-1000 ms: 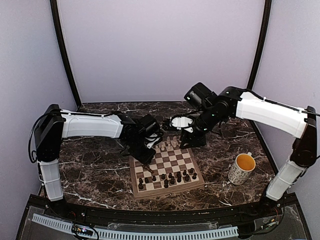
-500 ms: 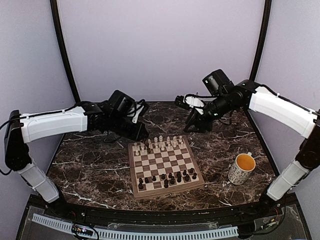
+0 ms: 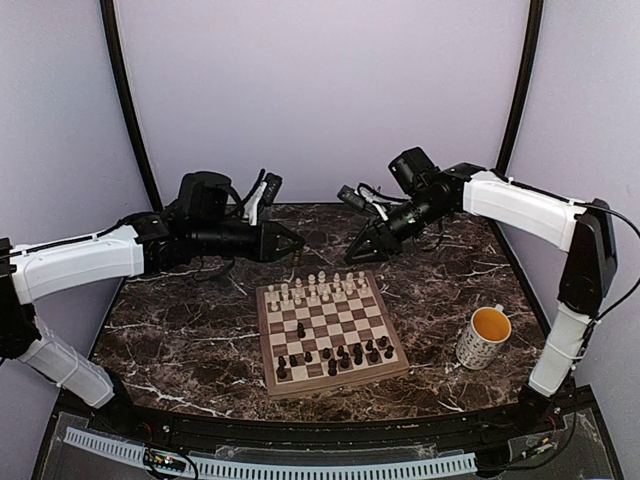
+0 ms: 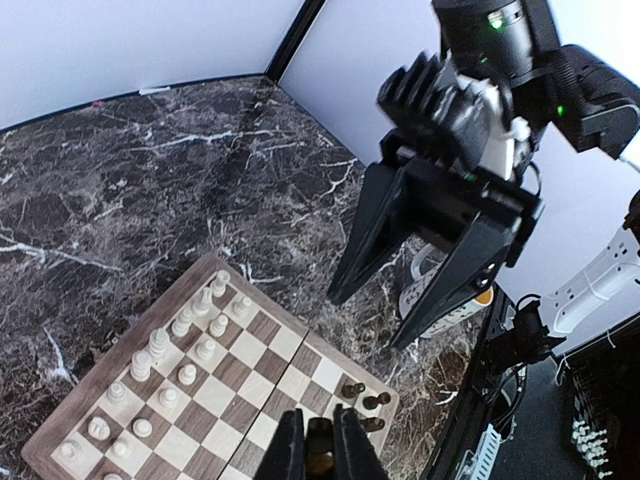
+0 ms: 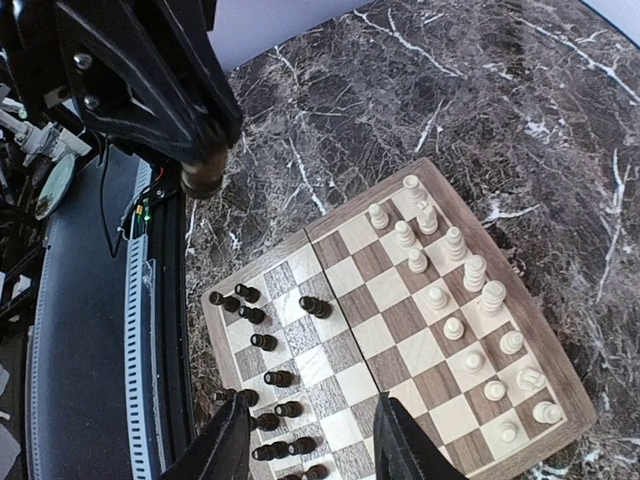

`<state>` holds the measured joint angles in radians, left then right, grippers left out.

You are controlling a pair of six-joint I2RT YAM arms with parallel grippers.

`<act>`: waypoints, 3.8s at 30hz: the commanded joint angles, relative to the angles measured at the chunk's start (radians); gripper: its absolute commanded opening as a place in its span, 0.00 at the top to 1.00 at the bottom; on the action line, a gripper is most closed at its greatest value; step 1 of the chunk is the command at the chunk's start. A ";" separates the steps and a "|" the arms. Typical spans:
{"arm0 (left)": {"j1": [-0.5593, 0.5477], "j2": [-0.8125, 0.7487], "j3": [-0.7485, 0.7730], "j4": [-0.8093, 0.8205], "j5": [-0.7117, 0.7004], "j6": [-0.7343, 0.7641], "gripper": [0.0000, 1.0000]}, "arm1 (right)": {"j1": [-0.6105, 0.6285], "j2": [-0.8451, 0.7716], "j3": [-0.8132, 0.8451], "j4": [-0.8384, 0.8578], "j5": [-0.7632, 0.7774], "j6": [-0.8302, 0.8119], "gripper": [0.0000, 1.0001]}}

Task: Set up the chess pieces on the board
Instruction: Pick up the bishop from the chessboard, then place the bishop on f8.

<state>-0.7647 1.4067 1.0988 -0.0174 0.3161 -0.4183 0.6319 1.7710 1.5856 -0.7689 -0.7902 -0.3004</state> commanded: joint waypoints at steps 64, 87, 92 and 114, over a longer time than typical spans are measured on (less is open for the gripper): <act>0.332 -0.096 -0.220 0.233 0.036 0.176 1.00 | 0.390 0.433 0.299 -0.109 0.478 -0.250 0.82; 0.335 -0.071 -0.211 0.227 0.053 0.177 1.00 | 0.414 0.241 0.213 -0.141 0.498 -0.277 0.97; 0.335 -0.066 -0.209 0.225 0.058 0.178 1.00 | 0.458 0.179 0.125 -0.164 0.483 -0.300 0.97; 0.338 -0.053 -0.202 0.221 0.084 0.170 1.00 | 0.562 0.241 0.050 -0.131 0.575 -0.301 0.96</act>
<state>-0.4343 1.3575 0.8799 0.1925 0.3817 -0.2413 1.1858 1.9942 1.6283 -0.9161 -0.2401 -0.6113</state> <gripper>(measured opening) 0.100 0.086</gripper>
